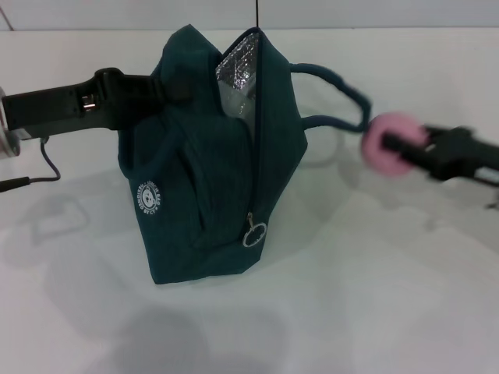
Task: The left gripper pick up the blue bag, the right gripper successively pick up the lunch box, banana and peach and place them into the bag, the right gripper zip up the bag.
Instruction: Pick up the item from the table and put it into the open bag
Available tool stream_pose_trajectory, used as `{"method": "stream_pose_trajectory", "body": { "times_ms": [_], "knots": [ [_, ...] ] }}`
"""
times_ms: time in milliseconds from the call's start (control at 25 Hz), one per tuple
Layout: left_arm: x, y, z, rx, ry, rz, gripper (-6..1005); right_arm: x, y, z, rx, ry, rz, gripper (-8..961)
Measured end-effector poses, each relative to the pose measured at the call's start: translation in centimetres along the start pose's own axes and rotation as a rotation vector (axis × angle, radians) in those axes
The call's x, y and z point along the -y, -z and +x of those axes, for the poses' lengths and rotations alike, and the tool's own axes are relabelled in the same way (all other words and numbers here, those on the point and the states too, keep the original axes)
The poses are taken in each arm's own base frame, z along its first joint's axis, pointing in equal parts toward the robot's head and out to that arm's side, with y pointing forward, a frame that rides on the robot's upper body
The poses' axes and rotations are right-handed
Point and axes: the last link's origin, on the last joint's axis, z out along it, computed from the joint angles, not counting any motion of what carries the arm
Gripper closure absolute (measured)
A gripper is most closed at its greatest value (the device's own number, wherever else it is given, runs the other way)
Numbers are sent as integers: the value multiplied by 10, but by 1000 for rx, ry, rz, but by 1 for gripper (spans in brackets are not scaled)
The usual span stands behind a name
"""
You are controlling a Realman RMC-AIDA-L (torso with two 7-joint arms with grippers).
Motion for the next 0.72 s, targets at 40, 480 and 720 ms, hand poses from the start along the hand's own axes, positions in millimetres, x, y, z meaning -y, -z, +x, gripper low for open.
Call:
{"method": "stream_pose_trajectory", "body": {
  "times_ms": [40, 480, 720],
  "knots": [
    [0, 0, 0, 0, 0, 0, 964, 2, 12, -5, 59, -15, 11, 656],
    [1, -2, -1, -5, 4, -1, 964, -14, 36, -66, 482, -37, -162, 716],
    [1, -2, -1, -8, 5, 1, 964, -42, -42, -84, 330, -31, -365, 773]
  ]
}}
